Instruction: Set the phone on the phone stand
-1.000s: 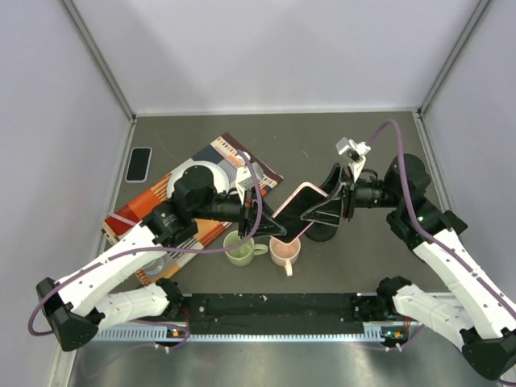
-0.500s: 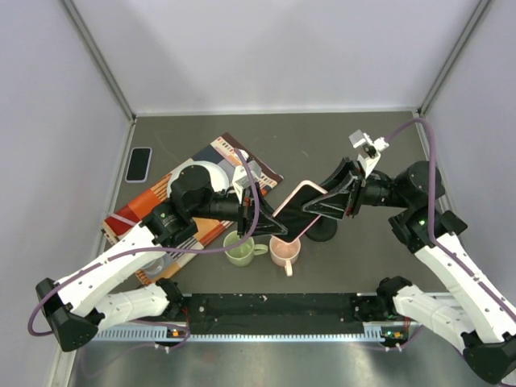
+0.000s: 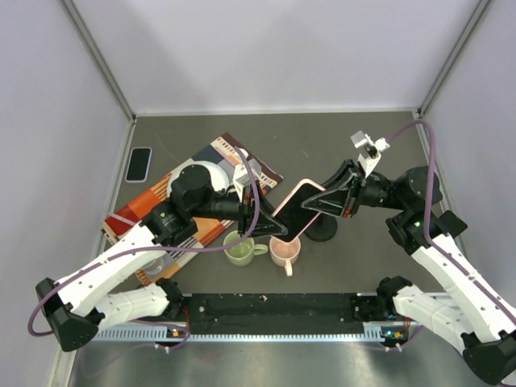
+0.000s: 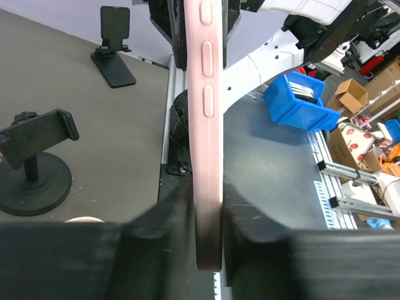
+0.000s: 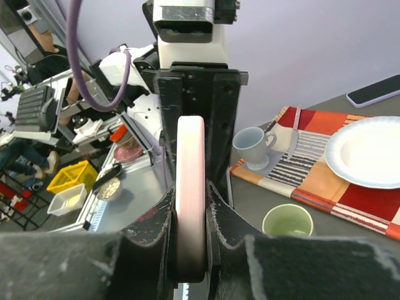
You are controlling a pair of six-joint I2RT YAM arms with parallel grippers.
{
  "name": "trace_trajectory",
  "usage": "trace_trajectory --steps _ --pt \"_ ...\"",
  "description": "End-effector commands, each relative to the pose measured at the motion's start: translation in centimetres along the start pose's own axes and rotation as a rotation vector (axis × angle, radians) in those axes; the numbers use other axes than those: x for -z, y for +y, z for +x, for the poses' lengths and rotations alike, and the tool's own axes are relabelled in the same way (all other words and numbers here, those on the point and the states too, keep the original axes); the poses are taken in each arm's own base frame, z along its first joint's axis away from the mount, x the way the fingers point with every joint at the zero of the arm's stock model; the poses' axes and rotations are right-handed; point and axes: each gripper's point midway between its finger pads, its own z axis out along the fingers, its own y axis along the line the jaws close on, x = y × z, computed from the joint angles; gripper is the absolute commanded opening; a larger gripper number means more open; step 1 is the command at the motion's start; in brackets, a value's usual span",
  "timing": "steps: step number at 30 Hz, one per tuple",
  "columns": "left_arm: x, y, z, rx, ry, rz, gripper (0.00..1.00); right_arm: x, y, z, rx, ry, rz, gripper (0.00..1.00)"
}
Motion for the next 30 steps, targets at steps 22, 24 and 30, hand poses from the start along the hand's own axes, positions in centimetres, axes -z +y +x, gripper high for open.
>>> trace_trajectory --steps 22,24,30 --pt "1.5 14.4 -1.1 -0.019 -0.066 -0.703 0.58 18.1 -4.3 -4.8 0.234 -0.136 1.256 0.0" --pt "0.7 15.6 -0.4 -0.034 -0.065 -0.704 0.48 19.2 -3.2 -5.3 0.258 -0.169 1.283 0.0" --pt "-2.0 17.4 0.7 -0.059 -0.022 -0.688 0.46 18.7 -2.6 -4.8 0.294 -0.123 1.226 0.0"
